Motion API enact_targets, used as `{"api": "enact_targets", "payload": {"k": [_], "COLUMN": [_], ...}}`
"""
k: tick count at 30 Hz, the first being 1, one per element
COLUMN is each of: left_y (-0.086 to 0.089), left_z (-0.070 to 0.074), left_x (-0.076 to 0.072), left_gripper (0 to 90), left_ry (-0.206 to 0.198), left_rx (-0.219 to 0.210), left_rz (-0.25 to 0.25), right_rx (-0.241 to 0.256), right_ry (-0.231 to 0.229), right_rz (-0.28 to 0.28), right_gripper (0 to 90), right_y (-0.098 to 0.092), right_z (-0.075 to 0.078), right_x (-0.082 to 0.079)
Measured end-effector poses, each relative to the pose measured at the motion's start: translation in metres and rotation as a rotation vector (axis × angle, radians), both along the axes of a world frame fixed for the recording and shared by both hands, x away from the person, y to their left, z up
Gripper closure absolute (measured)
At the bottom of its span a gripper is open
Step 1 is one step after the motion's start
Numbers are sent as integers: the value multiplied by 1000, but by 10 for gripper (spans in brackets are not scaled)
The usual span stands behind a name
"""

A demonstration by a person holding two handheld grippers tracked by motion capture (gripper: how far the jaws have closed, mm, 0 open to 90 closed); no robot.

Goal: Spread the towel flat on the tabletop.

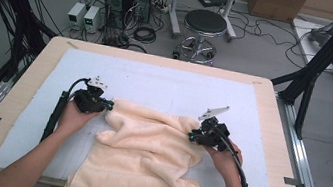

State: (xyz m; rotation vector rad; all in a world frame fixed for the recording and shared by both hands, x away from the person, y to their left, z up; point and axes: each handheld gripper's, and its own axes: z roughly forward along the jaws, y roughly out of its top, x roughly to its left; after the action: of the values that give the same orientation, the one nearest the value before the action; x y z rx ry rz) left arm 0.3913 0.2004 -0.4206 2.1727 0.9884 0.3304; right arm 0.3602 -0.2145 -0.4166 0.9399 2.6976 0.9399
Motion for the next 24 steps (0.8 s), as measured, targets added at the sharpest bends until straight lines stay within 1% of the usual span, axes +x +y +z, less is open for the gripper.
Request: {"api": "enact_targets", "payload": {"k": [2,3,4,5,6,7,8,9,10,11,13,14,15,16,17,18,20,21,22,24], "left_y": [1,1,1,0,0,0,-1,-1,-1,-1,0,1,1,1,0,0,-1,-2,-3,-4], "left_z": [-4,-6,-6,-5,-4,-4,-4,-4,-6,-7,-9,-11,-12,-12,-13,-13,-13,-13,-12,-12], "left_x": [-1,-2,-2,-2,-2,-1,0,0,0,1,4,5,6,7,7,7,6,6,4,4], "left_gripper": [861,850,834,805,760,760,708,670,659,659,658,666,666,688,716,749,804,804,830,843], "left_ry": [22,18,18,12,2,-5,-12,-12,-11,-6,5,15,22,18,13,13,17,11,4,1], "left_rx": [10,9,9,4,-6,-11,-5,-5,1,3,4,4,-3,-3,-7,-7,-10,-10,3,11], "left_rz": [-15,-19,-19,-19,-15,-16,-4,-4,10,18,31,35,38,41,39,39,32,30,24,22], "right_rx": [14,33,43,43,47,47,56,56,69,69,83,89,89,62,47,35,45,45,39,12], "right_ry": [-17,-30,-35,-35,-46,-46,-57,-57,-67,-67,-65,-47,-47,-27,-22,-10,6,6,2,-14], "right_rz": [8,5,4,4,-19,-19,-46,-46,-79,-79,-102,-101,-101,-86,-76,-73,-64,-64,-45,-24], "right_gripper": [669,652,636,636,625,625,624,624,625,625,612,590,590,580,584,603,688,688,772,805], "right_y": [-2,-5,-8,-8,-15,-15,-22,-22,-29,-29,-35,-35,-35,-29,-26,-23,-20,-20,-17,-14], "right_z": [3,6,10,10,15,15,18,18,18,18,14,7,7,0,-4,-7,-9,-9,-9,-7], "right_x": [-2,-2,-2,-2,0,0,4,4,10,10,17,23,23,27,30,31,33,33,32,28]}}
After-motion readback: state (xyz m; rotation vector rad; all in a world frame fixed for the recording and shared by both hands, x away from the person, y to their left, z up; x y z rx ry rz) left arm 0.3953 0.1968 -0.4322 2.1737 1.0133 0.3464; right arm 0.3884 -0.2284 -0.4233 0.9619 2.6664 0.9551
